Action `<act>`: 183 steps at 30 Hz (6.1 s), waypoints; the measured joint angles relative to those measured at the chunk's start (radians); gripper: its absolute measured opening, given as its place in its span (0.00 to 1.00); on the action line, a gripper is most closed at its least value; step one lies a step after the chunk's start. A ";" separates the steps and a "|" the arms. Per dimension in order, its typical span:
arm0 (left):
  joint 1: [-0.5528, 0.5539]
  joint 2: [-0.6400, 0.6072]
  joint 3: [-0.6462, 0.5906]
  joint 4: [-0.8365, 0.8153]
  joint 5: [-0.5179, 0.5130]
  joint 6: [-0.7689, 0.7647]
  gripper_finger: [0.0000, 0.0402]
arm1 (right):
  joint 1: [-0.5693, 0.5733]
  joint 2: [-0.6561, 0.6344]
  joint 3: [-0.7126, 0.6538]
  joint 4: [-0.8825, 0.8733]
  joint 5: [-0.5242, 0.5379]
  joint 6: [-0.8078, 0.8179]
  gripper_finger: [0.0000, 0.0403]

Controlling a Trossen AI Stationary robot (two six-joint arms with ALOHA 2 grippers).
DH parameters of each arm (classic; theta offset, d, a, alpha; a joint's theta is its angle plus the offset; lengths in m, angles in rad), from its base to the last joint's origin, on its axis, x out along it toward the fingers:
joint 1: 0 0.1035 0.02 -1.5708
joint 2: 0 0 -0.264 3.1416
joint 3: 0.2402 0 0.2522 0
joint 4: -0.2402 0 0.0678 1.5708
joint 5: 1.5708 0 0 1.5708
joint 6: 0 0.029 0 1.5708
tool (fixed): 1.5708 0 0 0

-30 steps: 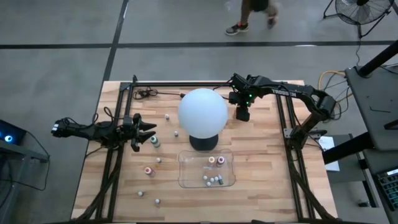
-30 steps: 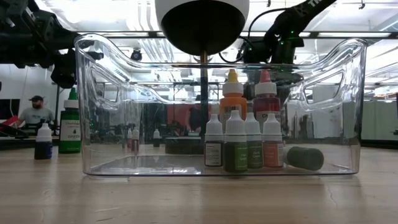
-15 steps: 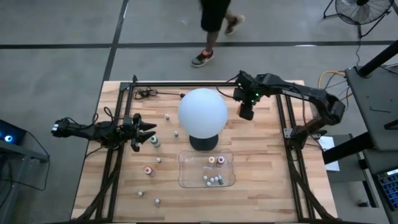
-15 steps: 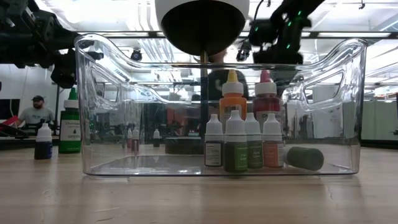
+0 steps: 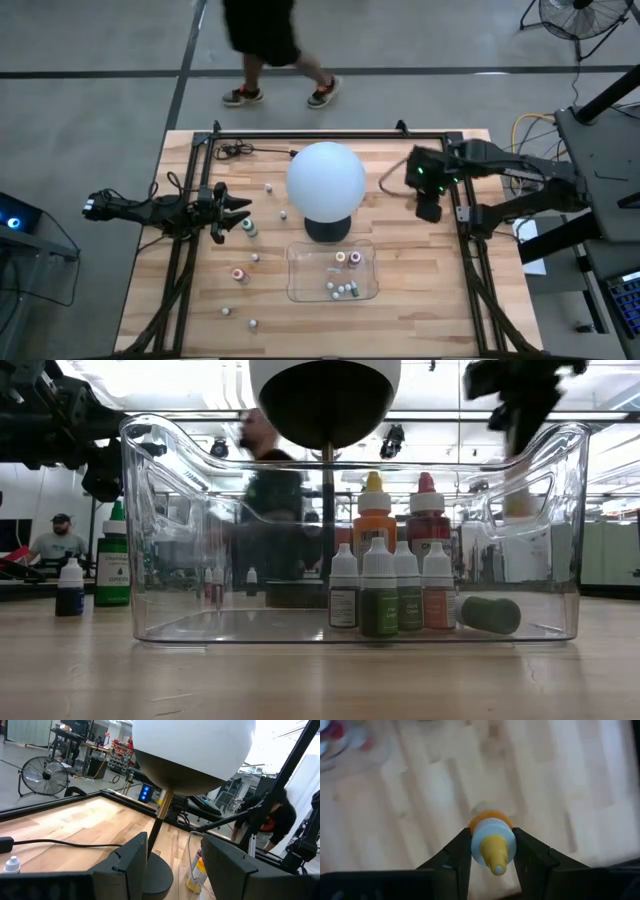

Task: Pick & Place food coloring
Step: Put the big yellow food coloring bottle into the transparent bin, then put the small black food coloring bottle into the transparent bin

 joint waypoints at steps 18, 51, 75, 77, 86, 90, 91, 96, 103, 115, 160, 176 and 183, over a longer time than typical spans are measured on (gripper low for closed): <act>0.000 0.000 0.000 0.000 0.000 0.000 0.40 | 0.592 0.029 0.004 -0.053 0.005 0.445 0.27; 0.000 0.000 0.000 0.000 0.000 0.000 0.40 | 0.746 0.847 0.990 -0.176 0.010 0.613 0.27; 0.000 0.000 0.000 0.001 0.000 0.000 0.40 | 0.578 0.993 1.044 -0.009 0.054 0.416 0.27; 0.000 0.000 0.000 0.001 0.000 0.000 0.40 | 0.563 0.993 1.022 -0.001 0.055 0.400 0.27; 0.000 0.000 0.000 0.002 0.000 0.000 0.40 | 0.520 0.994 0.941 0.091 0.056 0.317 0.27; 0.000 0.000 0.000 0.002 0.000 0.000 0.40 | 0.504 0.993 0.899 0.139 0.056 0.309 0.27; 0.000 0.000 0.000 0.002 0.000 0.000 0.40 | 0.501 0.994 0.885 0.151 0.056 0.303 0.27; 0.000 0.000 0.000 0.002 0.000 0.000 0.40 | 0.490 0.994 0.823 0.184 0.056 0.290 0.27; 0.000 0.000 0.000 0.002 0.000 0.000 0.40 | 0.479 0.994 0.769 0.224 0.072 0.270 0.27; 0.000 0.000 0.000 0.002 0.000 0.000 0.40 | 0.473 0.993 0.711 0.263 0.071 0.268 0.28; 0.000 0.000 0.000 0.002 0.000 0.000 0.40 | 0.668 0.888 0.888 0.183 0.076 0.329 0.74; 0.000 0.000 0.000 0.001 0.000 0.000 0.40 | 0.792 0.668 0.532 0.377 0.074 0.367 0.77; 0.000 0.000 0.000 0.000 0.000 0.000 0.40 | 0.822 0.441 0.200 0.555 0.071 0.370 0.78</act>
